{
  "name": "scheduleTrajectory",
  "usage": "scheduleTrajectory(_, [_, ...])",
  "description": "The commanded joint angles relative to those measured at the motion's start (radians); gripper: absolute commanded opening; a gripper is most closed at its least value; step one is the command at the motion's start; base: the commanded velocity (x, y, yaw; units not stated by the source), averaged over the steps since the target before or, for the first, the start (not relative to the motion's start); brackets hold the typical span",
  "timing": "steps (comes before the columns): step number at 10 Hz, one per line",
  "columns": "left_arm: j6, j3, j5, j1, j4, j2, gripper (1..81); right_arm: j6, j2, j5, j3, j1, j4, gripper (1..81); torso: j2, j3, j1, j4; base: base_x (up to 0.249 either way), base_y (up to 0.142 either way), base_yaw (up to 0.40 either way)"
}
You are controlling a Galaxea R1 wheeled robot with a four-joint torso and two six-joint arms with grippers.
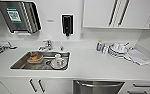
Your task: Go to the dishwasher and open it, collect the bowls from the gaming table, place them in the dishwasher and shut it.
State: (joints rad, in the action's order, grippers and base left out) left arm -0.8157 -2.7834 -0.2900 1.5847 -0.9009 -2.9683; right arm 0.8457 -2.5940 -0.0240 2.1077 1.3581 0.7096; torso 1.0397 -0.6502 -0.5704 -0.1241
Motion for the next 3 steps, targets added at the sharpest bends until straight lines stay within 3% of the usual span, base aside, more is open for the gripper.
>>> scheduleTrajectory(1, [-0.002,-0.004,0.15,-0.028,0.063,-0.002,81.1,-0.002,-0.161,-0.025,0.231,0.071,0.031,81.1,0.0,0.0,0.0,0.0,0.0,0.0,0.0])
scheduleTrajectory(3, [-0.002,-0.004,0.152,-0.03,0.089,-0.005,81.1,-0.001,-0.227,-0.016,0.335,0.109,0.027,81.1,0.0,0.0,0.0,0.0,0.0,0.0,0.0])
